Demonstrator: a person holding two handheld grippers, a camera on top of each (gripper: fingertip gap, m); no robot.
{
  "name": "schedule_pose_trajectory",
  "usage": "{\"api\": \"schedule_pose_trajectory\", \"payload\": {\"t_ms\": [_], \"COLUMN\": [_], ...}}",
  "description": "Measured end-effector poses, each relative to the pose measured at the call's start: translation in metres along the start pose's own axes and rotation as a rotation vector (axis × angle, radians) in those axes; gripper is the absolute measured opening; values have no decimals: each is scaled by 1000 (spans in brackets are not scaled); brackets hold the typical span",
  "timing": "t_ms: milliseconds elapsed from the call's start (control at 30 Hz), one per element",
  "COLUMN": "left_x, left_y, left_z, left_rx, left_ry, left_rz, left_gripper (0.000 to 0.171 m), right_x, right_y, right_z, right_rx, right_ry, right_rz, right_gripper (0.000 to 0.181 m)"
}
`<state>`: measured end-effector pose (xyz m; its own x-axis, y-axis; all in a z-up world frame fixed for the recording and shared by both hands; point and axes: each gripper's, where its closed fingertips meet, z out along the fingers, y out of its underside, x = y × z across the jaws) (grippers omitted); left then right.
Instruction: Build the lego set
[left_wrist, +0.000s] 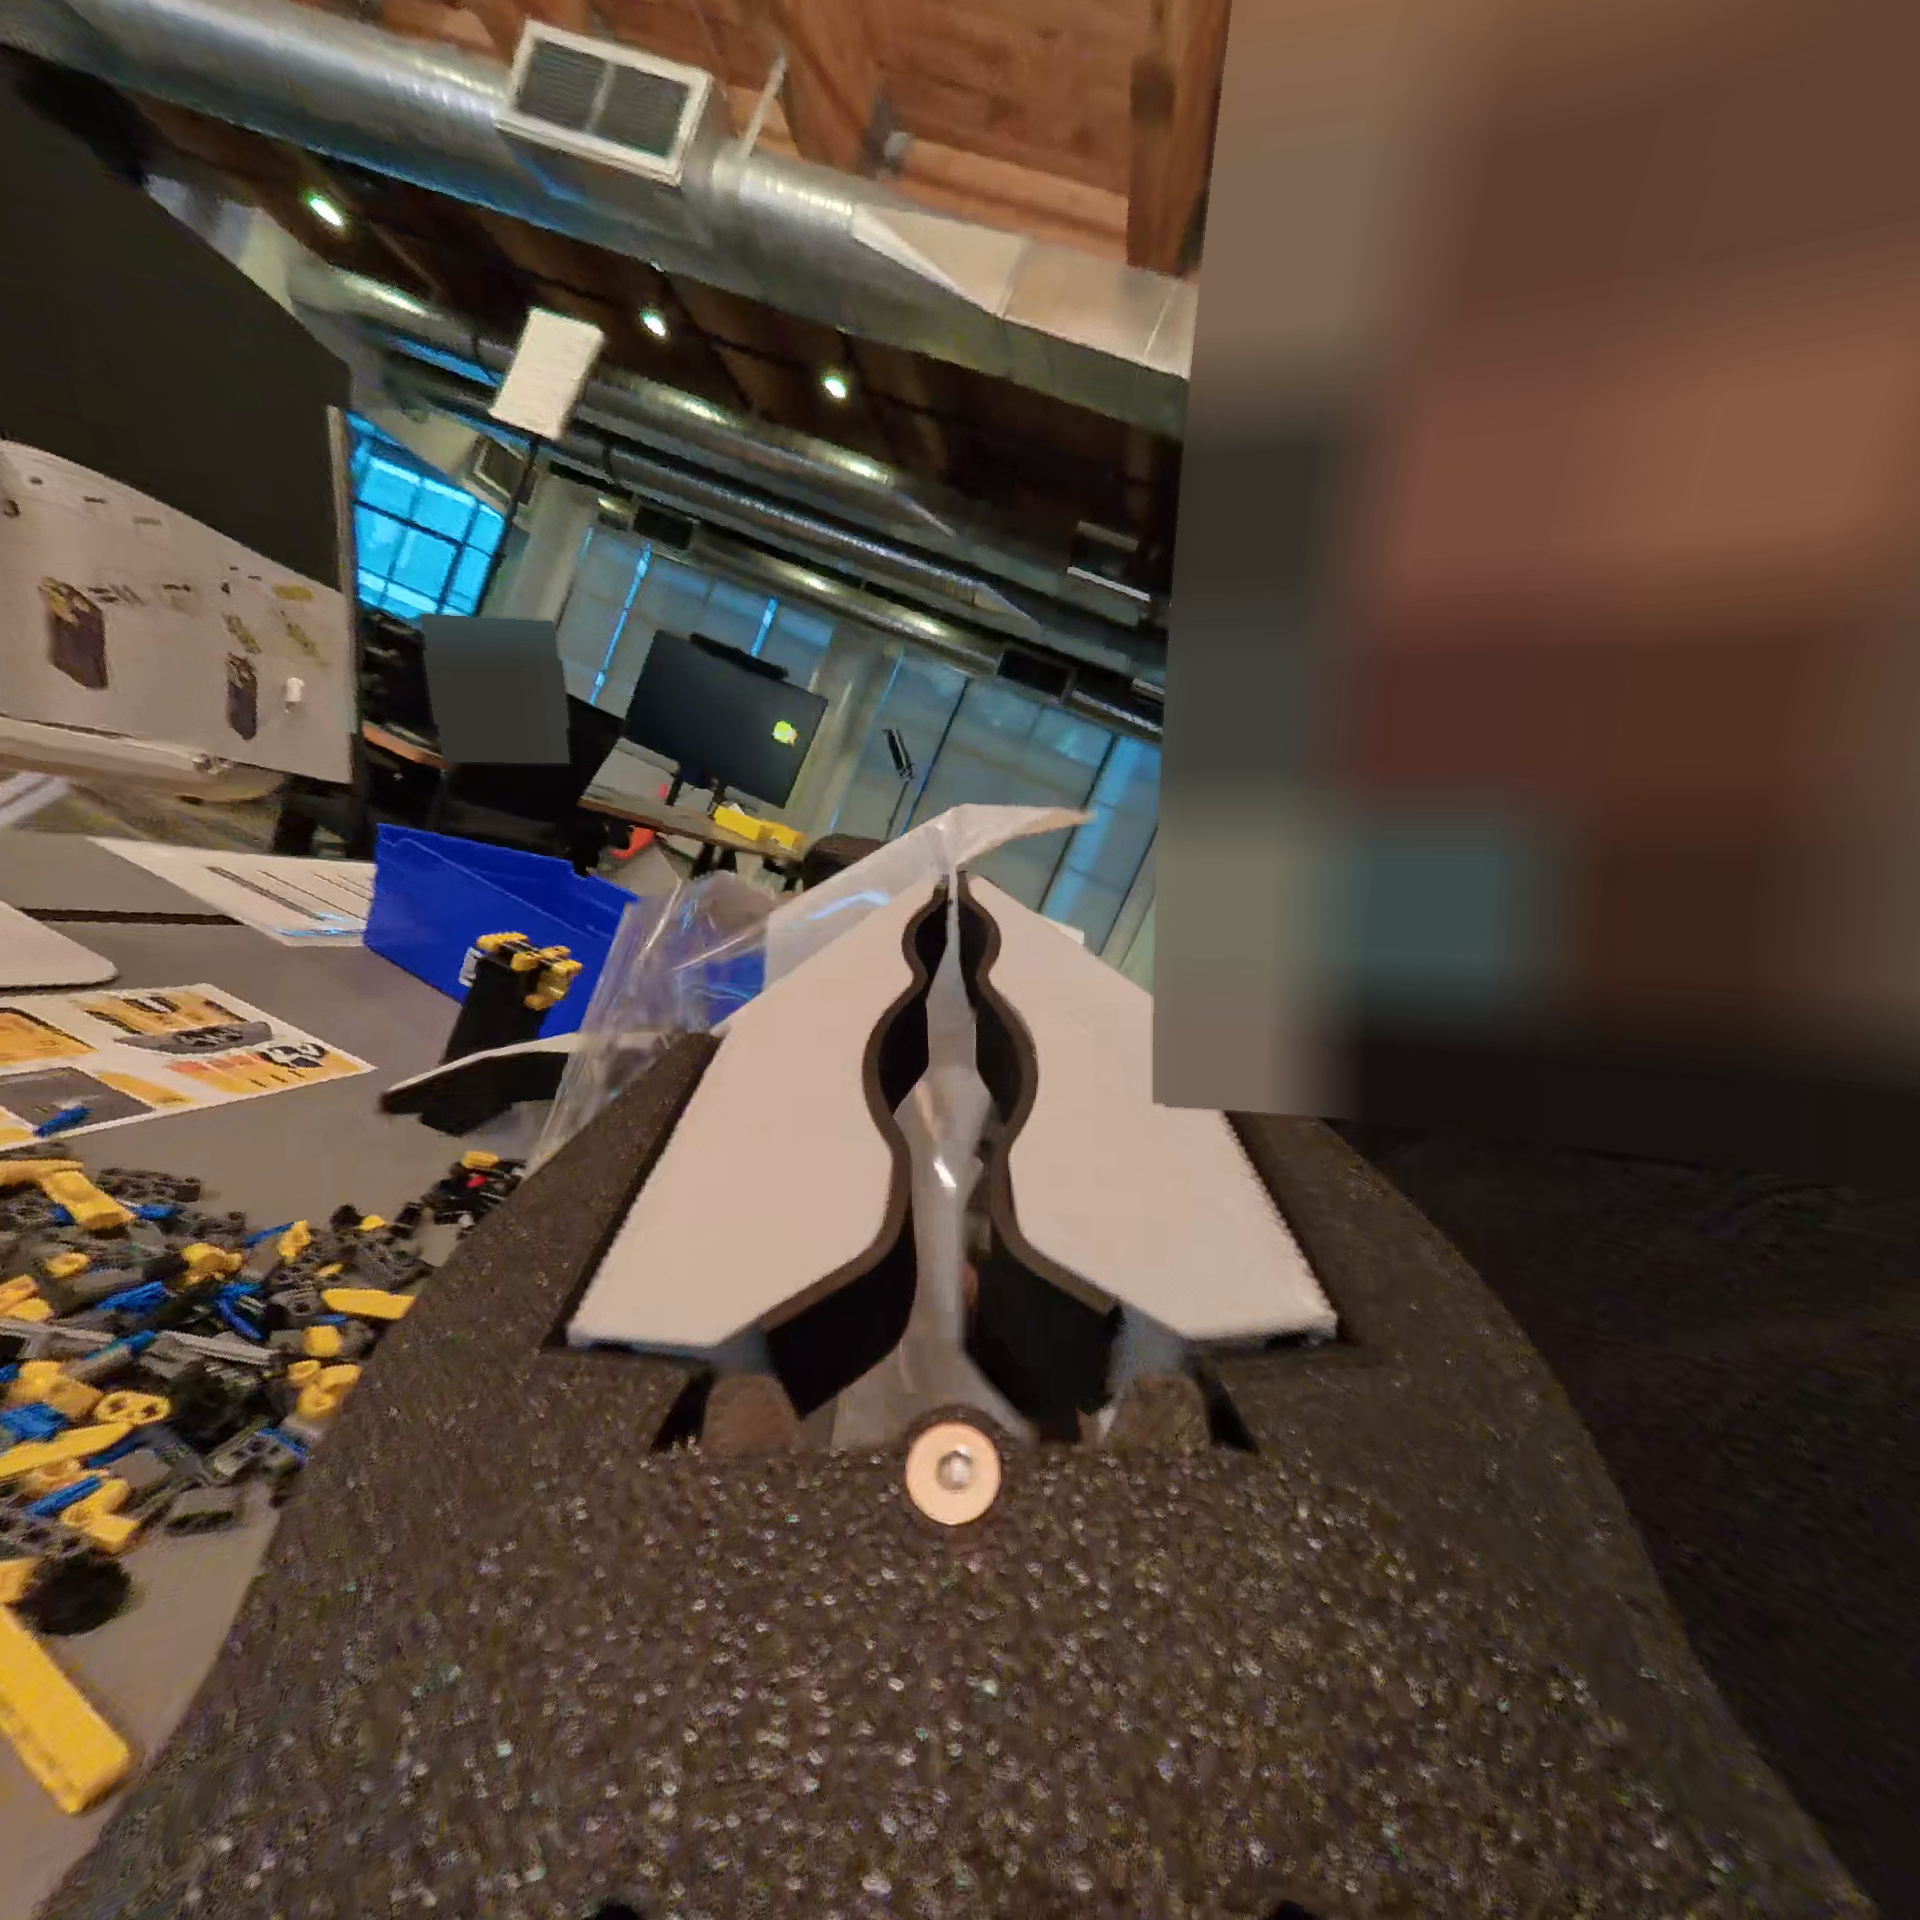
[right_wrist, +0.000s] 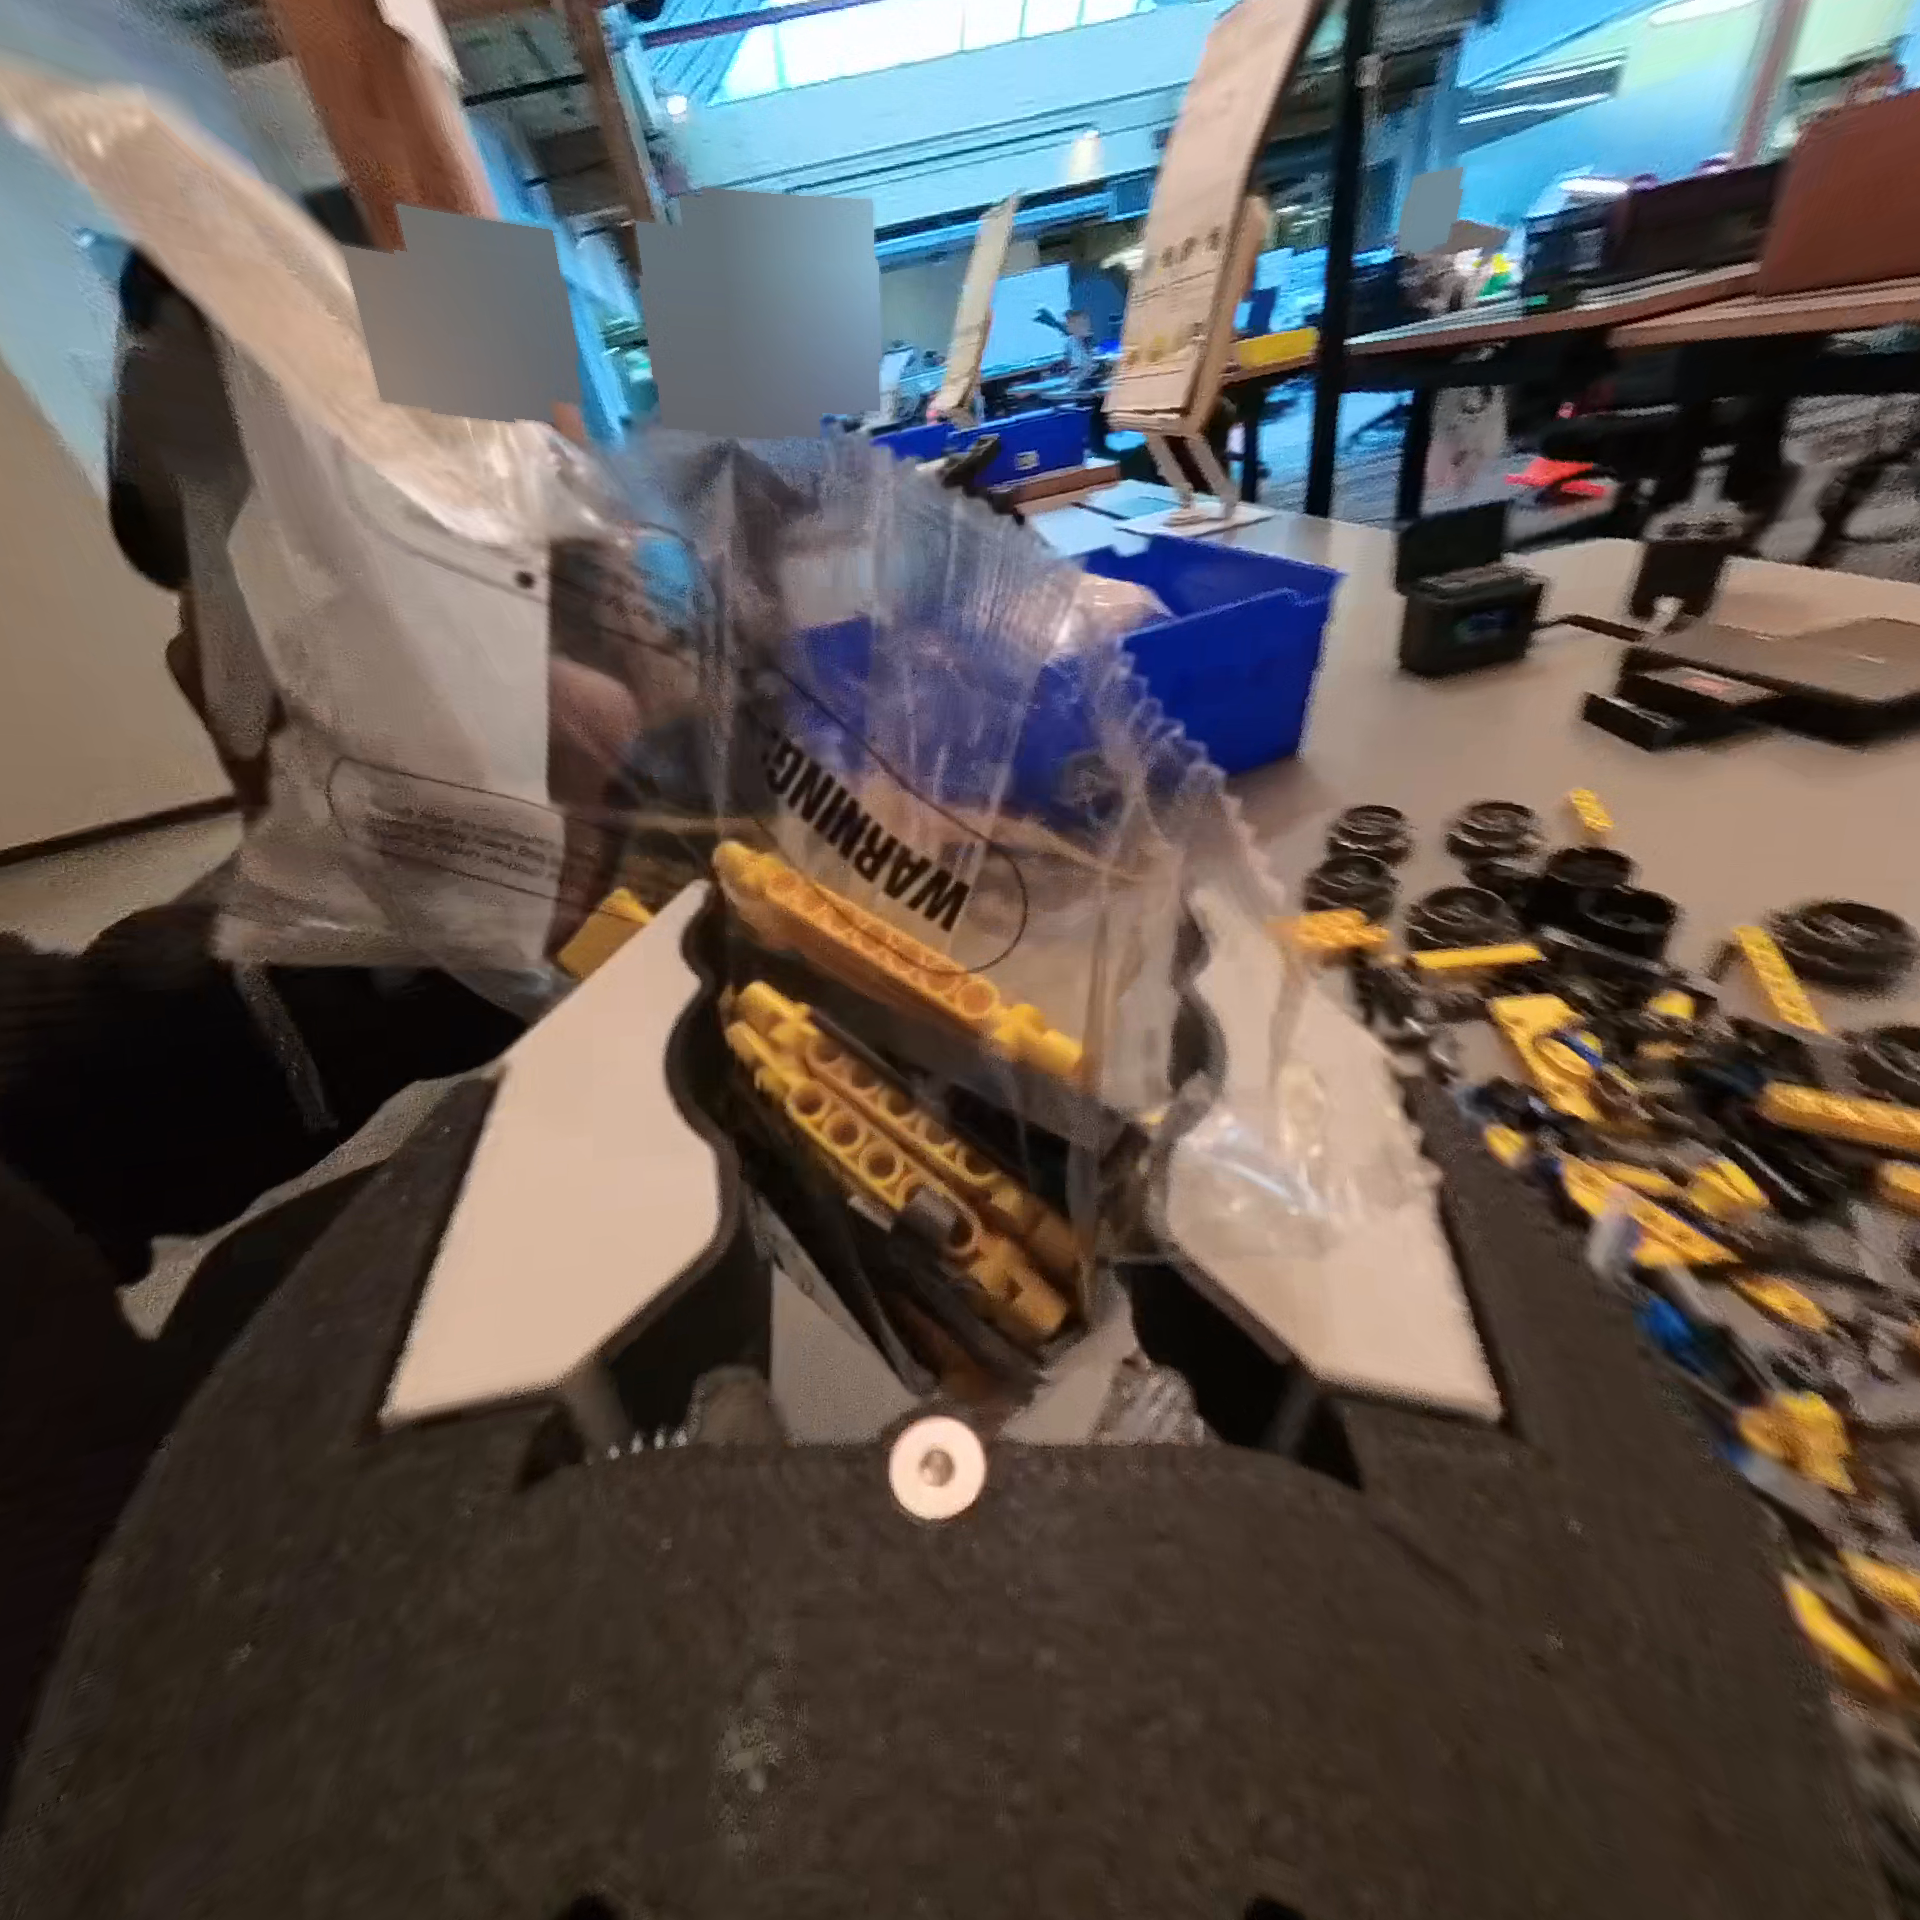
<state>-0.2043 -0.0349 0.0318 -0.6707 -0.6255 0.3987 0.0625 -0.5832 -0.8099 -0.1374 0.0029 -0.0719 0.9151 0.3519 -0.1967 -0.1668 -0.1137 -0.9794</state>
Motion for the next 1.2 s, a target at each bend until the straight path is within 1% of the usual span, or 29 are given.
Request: {"api": "schedule_pose_trajectory", "payload": {"t_ms": [33, 100, 167, 233, 333, 400, 433, 500, 600, 700, 767, 800, 900, 933, 967, 1033, 1100, 1133, 1200], "left_x": [-5, -11, -12, -12, -11, -7, -3, 5, 15, 20, 19, 18, 20, 21, 22, 24, 29, 27, 21], "left_y": [-2, 2, 11, 13, 12, 17, 20, 29, 47, 68, 80, 85, 95, 97, 99, 97, 87, 80, 71], "left_z": [-5, -12, -16, -21, -31, -34, -33, -29, -18, -9, -7, -6, -5, -4, -4, -5, -9, -12, -16], "left_rx": [26, 25, 10, 28, 55, 51, 46, 17, -77, -191, -253, -274, -297, -296, -292, -263, -196, -161, -106], "left_ry": [-29, -56, -68, -84, -90, -62, -34, 33, 111, 135, 133, 131, 142, 148, 152, 166, 188, 177, 136], "left_rz": [10, 23, 30, 44, 39, 34, 22, -7, -32, -2, 23, 38, 52, 47, 41, 31, 18, 15, 22], "left_gripper": [0, 0, 0, 0, 0, 0, 0, 0, 0, 0, 0, 0, 0, 0, 0, 0, 0, 0, 0], "right_x": [10, 26, 32, 36, 38, 19, 5, -19, -36, -46, -56, -62, -74, -77, -79, -78, -74, -73, -77], "right_y": [1, 8, 16, 24, 18, 9, 7, 7, 11, 21, 30, 34, 52, 57, 61, 59, 50, 43, 21], "right_z": [-7, -18, -24, -31, -51, -56, -55, -45, -27, -15, -12, -11, -10, -9, -8, -10, -15, -19, -31], "right_rx": [-1, -14, -23, -31, 23, 68, 82, 80, 35, -37, -86, -104, -156, -174, -184, -178, -139, -101, 24], "right_ry": [21, 78, 118, 151, 186, 103, 33, -82, -137, -154, -207, -240, -306, -312, -314, -310, -307, -319, -376], "right_rz": [31, 73, 79, 79, 57, 89, 127, 192, 176, 118, 128, 138, 133, 119, 109, 101, 102, 110, 118], "right_gripper": [91, 107, 110, 110, 110, 108, 104, 104, 105, 102, 87, 75, 21, 9, 3, 2, 7, 20, 54]}}
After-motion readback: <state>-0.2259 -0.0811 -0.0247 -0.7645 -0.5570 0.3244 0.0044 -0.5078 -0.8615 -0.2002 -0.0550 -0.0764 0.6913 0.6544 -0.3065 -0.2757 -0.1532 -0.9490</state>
